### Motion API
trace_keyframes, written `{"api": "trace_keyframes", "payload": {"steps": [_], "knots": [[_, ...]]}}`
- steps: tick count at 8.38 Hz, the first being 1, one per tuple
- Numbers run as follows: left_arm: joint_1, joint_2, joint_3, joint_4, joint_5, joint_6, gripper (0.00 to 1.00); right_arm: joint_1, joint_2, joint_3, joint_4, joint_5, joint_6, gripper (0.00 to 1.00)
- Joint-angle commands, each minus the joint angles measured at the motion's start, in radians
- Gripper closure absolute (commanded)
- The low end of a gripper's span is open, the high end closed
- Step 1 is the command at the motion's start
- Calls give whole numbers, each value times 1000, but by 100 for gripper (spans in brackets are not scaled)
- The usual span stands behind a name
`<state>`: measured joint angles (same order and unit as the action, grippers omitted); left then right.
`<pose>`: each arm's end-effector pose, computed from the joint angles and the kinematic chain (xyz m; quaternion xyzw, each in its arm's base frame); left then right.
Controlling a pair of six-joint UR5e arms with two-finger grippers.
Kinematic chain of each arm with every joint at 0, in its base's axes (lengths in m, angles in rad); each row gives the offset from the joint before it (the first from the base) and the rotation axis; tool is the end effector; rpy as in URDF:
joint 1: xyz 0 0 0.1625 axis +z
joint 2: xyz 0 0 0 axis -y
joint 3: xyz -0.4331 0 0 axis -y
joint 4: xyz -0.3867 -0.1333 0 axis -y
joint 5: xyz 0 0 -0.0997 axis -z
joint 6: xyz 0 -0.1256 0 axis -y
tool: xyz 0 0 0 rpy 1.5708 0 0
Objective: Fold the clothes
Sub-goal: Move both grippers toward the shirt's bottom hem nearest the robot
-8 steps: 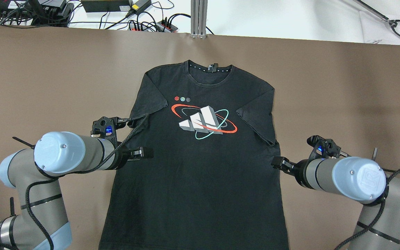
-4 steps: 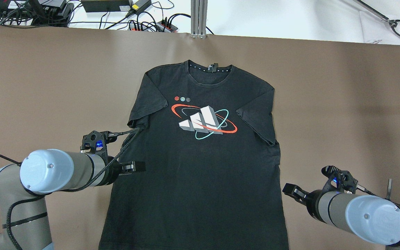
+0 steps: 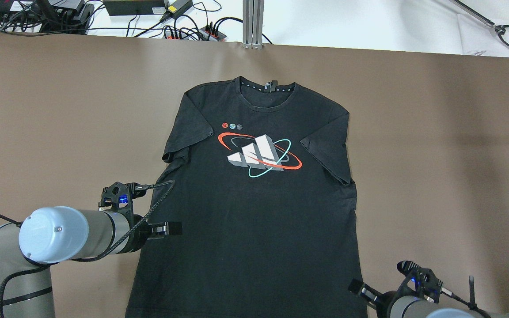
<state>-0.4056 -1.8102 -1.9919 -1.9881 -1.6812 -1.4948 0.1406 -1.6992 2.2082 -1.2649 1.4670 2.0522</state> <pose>0.4722 -0.3328 0.3173 0.0762 0.5089 -0.1127 0.8500 -0.4166 -0.2067 0.4167 -0.0202 -0.3981 0.3002 0.8666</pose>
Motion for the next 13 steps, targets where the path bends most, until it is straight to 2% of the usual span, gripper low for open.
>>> {"api": "trace_keyframes", "payload": {"steps": [1, 6, 7, 8, 9, 11, 13], "knots": [[2, 11, -5, 0, 1, -1, 7, -130, 0, -1, -49, -56, 52, 30], [2, 15, -16, 0, 3, -19, 7, -179, 4, -2, -83, -62, 118, 45], [2, 22, -19, 0, 3, -21, 7, -179, 6, -1, -83, -62, 118, 61], [4, 25, -18, 0, 14, -22, 7, -179, 6, -4, -83, -63, 118, 92], [5, 26, -16, 2, 37, -37, 7, -179, 6, -2, -85, -76, 120, 100], [22, 57, -22, 0, 41, -82, 7, -179, 4, 16, -85, -83, 128, 100], [132, 139, -106, 0, 163, -197, 7, -174, -2, 45, -85, -83, 147, 100]]}}
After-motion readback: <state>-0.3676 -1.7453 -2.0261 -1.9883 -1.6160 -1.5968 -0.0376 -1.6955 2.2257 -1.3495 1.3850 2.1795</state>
